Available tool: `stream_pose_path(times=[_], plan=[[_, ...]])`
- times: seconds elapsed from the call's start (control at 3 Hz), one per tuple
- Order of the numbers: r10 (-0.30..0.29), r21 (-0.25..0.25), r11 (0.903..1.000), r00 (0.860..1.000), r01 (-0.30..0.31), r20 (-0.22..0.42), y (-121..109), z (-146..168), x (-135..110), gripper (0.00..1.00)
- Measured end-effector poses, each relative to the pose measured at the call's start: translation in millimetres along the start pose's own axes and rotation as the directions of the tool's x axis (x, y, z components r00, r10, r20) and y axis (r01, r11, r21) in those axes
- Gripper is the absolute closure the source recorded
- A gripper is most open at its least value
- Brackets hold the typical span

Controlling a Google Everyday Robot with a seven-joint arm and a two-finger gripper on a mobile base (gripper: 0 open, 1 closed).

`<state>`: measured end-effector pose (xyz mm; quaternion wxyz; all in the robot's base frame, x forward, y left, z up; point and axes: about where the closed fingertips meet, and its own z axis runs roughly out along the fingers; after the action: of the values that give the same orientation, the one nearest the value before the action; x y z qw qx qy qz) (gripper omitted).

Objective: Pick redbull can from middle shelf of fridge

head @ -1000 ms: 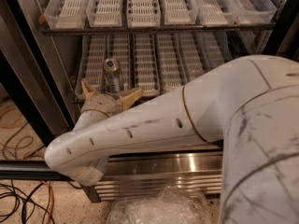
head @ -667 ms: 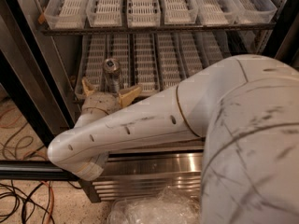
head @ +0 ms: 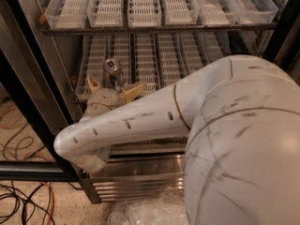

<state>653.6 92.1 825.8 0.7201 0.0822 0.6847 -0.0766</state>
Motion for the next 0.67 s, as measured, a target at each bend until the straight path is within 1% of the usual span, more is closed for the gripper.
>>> stream_pose_path(times=[0.33,0.67], plan=[[-0.013,0.046,0.9989,1.000,0.012,0.026,-19,4,-16,0.00],[-0.017,0.068,0.9976,0.999,0.015,0.035,-30,3,-30,0.00]])
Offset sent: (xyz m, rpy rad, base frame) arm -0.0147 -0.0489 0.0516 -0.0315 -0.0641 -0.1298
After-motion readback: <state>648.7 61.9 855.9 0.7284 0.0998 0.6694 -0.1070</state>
